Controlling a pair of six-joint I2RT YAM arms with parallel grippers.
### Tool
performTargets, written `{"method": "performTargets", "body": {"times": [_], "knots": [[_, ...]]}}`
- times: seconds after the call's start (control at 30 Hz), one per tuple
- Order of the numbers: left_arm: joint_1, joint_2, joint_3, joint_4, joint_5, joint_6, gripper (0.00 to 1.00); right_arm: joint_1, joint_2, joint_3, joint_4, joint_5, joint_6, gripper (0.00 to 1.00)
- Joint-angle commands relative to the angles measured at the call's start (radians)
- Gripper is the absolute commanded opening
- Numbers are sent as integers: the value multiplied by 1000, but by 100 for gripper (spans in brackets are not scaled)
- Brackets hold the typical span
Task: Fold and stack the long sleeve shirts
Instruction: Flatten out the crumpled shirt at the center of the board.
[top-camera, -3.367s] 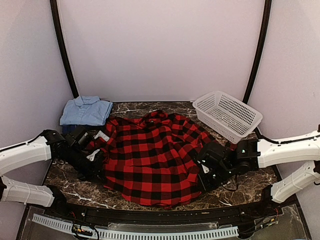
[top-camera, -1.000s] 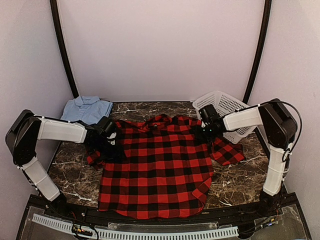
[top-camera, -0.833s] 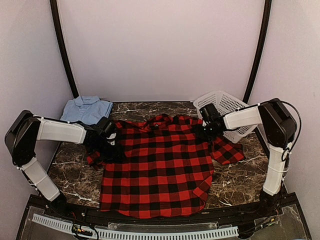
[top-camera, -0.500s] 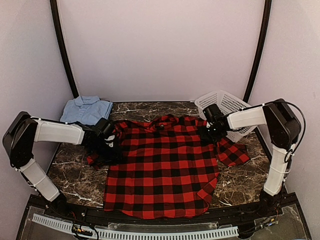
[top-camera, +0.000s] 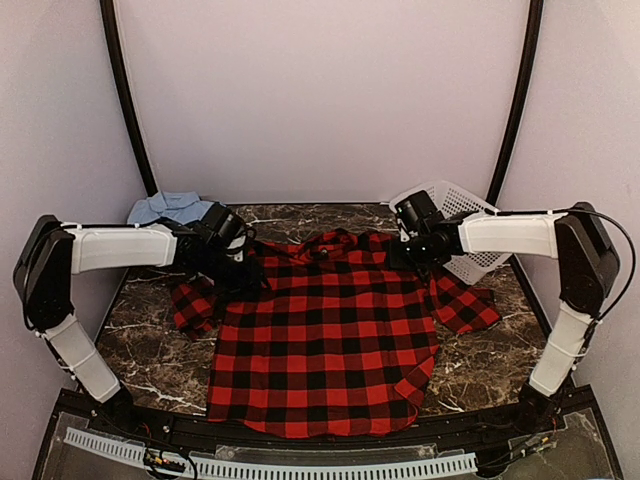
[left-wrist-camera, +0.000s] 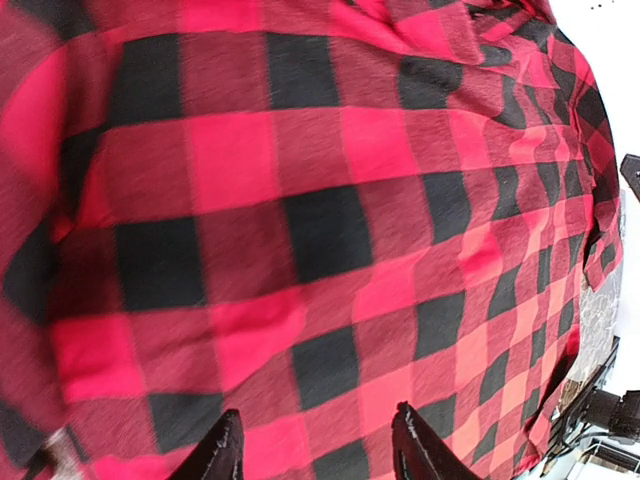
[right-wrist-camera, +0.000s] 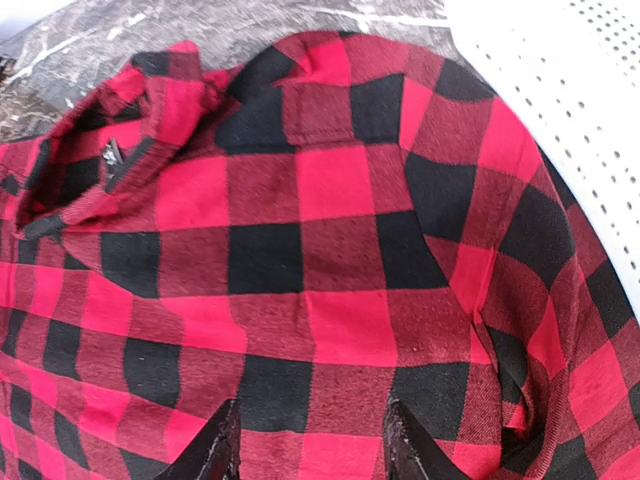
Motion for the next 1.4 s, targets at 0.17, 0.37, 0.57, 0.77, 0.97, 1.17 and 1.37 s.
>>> {"method": "performTargets", "body": {"times": [0.17,0.37,0.57,0.77,0.97,1.17,1.37], "knots": [[-37,247,212,58,-6,1,49,24,-29,-37,101,-74,-42,46],[-51,407,389,91,-12,-8,47,60,-8,-80,153,-130,-47,45],[-52,546,576,96,-58,-12,46,85,18,-119,187,-138,-35,46],[-21,719,844,40,-84,-21,45,86,19,-147,200,-179,-40,46],[43,922,1123,51,-83,-40,45,88,1,-157,190,-202,-50,46],[108,1031,1288,66,-83,-58,45,87,-15,-162,174,-205,-61,46],[144,1027,1289,39,-87,-48,45,87,-8,-168,182,-195,-58,46]]}}
